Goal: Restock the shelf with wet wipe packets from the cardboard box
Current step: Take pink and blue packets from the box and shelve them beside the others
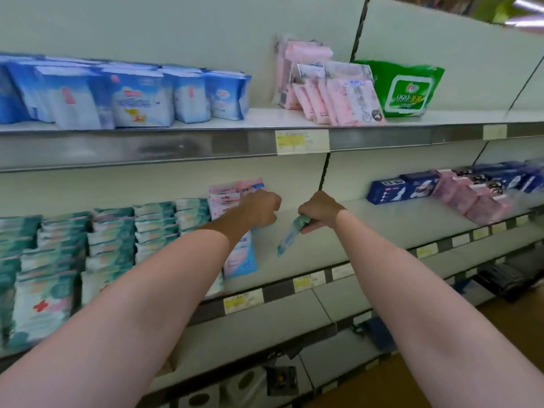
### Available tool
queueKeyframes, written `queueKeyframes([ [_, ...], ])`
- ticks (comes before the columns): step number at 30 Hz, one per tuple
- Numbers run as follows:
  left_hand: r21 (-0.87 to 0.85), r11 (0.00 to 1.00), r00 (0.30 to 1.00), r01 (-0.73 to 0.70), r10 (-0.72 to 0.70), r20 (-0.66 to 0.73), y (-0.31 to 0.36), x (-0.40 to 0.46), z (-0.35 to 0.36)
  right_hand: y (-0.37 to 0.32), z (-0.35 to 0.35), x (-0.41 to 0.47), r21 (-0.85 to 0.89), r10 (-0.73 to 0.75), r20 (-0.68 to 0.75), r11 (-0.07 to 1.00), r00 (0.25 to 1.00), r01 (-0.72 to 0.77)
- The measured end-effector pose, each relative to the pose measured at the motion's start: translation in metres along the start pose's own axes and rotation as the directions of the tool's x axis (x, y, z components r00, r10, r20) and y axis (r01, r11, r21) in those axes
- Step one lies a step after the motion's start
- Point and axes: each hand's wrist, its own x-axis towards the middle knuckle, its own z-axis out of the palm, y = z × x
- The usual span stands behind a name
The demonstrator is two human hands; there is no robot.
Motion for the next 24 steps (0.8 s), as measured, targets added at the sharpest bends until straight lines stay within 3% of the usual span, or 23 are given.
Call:
queueKeyframes([
  [5, 0.024, 1.0, 0.999, 0.012, -0.013, 0.032, 0.004, 0.034, 0.005, 0.013, -0.006, 0.047, -0.022, 0.116, 0.081, 0.993, 0.99, -0.114],
  [9, 0.054, 0.996, 0.993, 0.072, -0.076, 0.095, 0.008, 0.061, 0.012, 0.016, -0.012, 0.091, -0.074, 0.089, 0.092, 0.994, 0.992, -0.082],
  [16, 0.141, 0.97, 0.953, 0.196, -0.223, 0.207, 0.008, 0.09, 0.023, 0.023, -0.019, 0.151, 0.152, 0.051, 0.268, 0.984, 0.962, -0.094],
  [20, 0.204, 0.928, 0.905, 0.312, -0.355, 0.233, 0.001, 0.095, 0.034, 0.031, -0.026, 0.171, 0.252, -0.008, 0.426, 0.961, 0.905, -0.11],
  [24, 0.19, 0.901, 0.881, 0.389, -0.424, 0.211, 0.001, 0.098, 0.04, 0.042, -0.019, 0.194, 0.088, -0.163, 0.425, 0.986, 0.891, 0.138],
])
